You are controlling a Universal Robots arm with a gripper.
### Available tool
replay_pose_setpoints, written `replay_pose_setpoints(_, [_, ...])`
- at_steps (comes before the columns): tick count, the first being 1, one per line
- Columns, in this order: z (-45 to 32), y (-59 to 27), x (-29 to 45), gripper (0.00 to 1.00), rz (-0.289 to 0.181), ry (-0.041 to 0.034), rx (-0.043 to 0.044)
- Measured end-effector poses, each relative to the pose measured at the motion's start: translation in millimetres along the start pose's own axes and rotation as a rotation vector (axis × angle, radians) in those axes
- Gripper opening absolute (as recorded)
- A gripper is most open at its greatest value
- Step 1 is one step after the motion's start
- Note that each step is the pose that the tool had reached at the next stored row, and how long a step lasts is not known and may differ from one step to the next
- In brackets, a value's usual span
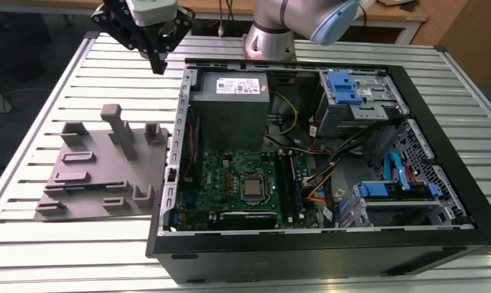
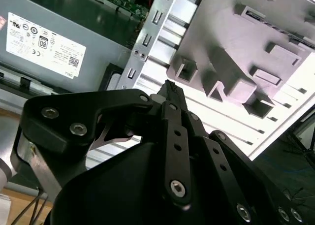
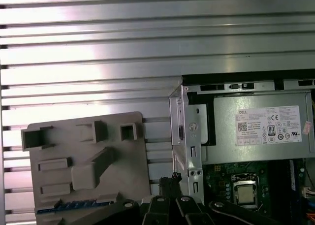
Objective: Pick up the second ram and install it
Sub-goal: 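Reach for the second ram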
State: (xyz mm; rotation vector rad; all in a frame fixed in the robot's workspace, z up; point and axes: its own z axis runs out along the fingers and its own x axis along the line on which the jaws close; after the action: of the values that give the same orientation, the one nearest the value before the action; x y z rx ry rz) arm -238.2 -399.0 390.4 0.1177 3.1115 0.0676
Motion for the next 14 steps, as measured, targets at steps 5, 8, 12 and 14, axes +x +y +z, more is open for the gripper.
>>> replay_pose_setpoints(5, [1.0, -0.8, 10.1, 0.11, 0.0, 0.0, 0.0])
replay_pose_setpoints(8, [1.7, -1.3, 16.9, 0.11, 0.0, 0.0, 0.0])
replay_pose_setpoints(12, [2.9, -2.1, 26.2, 0.11, 0.0, -0.0001, -0.0001])
replay_pose_setpoints(14, [3.7, -2.5, 31.5, 0.11, 0.0, -0.0001, -0.0001])
